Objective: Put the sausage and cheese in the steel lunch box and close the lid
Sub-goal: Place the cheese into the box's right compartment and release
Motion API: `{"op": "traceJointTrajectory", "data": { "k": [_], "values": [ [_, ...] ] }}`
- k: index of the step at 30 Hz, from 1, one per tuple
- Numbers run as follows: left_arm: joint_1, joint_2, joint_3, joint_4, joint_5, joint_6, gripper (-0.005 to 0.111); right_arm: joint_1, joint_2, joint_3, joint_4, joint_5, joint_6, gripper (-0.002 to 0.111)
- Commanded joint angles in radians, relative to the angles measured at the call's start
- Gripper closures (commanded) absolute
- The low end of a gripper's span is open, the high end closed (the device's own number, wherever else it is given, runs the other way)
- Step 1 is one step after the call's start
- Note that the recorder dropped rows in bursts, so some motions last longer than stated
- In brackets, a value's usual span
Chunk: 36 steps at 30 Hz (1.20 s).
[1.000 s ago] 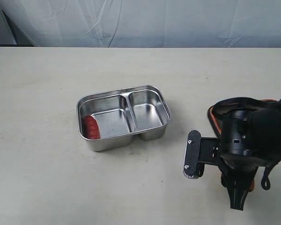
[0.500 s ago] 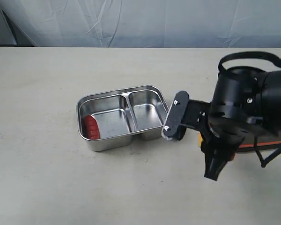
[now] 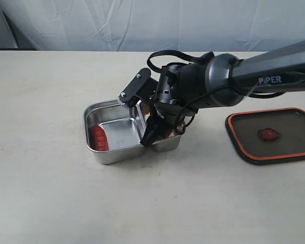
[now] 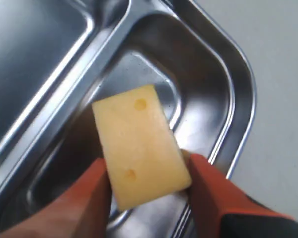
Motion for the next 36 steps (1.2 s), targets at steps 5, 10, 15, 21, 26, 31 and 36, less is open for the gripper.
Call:
{"op": "traceJointTrajectory", "data": {
  "k": [5, 10, 15, 21, 26, 31, 36],
  "values": [
    [-0.006, -0.005, 0.004, 0.0, -0.005, 0.0, 0.107, -0.003, -0.018, -0.014, 0.091, 0.047, 0.071, 0.108],
    [-0.006, -0.005, 0.004, 0.0, -0.005, 0.0, 0.107, -0.003, -0.041, -0.014, 0.169, 0.102, 0.071, 0.108],
    [-0.006, -0.005, 0.004, 0.0, -0.005, 0.0, 0.107, -0.003, -0.041, -0.014, 0.25, 0.134, 0.071, 0.108],
    [-0.006, -0.005, 0.004, 0.0, -0.005, 0.0, 0.107, -0.002, -0.041, -0.014, 0.357, 0.166, 0.069, 0.108],
    [-0.006, -0.005, 0.004, 0.0, -0.005, 0.0, 0.107, -0.002, -0.041, -0.014, 0.448, 0.173, 0.069, 0.108],
    [-0.006, -0.005, 0.004, 0.0, -0.005, 0.0, 0.107, -0.002, -0.041, -0.014, 0.481, 0.168, 0.069, 0.108],
    [-0.006, -0.005, 0.004, 0.0, -0.005, 0.0, 0.107, -0.004, -0.041, -0.014, 0.468, 0.155, 0.074, 0.106]
  ]
}}
